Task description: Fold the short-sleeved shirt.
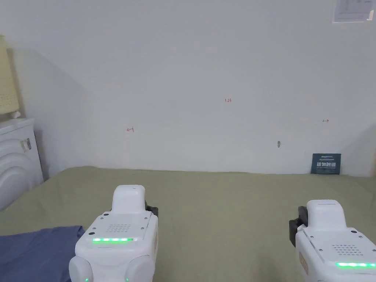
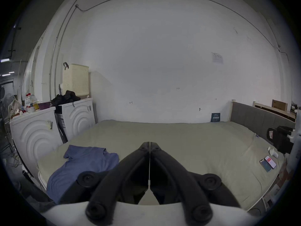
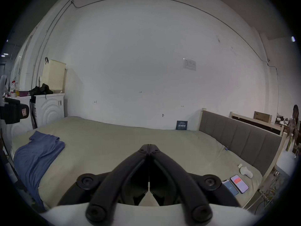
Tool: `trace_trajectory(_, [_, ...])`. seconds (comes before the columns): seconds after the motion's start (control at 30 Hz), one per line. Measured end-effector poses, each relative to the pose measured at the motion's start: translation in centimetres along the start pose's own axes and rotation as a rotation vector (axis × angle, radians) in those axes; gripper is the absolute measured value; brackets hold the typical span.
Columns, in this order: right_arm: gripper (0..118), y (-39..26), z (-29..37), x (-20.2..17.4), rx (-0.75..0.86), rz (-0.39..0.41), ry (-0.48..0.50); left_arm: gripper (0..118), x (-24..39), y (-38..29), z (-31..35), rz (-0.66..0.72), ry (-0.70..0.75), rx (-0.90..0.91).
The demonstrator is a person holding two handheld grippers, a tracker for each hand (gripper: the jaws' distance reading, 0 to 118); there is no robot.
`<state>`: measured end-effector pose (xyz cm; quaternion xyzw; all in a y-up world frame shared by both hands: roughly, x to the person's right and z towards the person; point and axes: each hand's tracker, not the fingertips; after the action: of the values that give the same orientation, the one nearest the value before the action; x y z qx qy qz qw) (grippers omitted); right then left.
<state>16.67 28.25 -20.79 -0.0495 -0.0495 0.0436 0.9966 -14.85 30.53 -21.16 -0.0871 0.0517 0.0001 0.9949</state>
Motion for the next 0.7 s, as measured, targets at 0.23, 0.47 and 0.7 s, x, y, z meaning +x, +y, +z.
trace_trajectory(0.23, [0,0.2,-1.8,-6.2,-0.016,0.011,0.163,0,-7.0,0.1,1.8,0.0,0.168,-0.009])
trace_trajectory(0.47, [0,0.6,-1.9,-18.2,-0.013,0.011,0.445,0,-17.6,-0.9,6.1,0.02,0.436,-0.053])
trace_trajectory(0.7, [0,0.2,-1.9,-26.1,-0.028,0.003,0.609,0,-25.0,-2.2,10.0,0.044,0.618,-0.092])
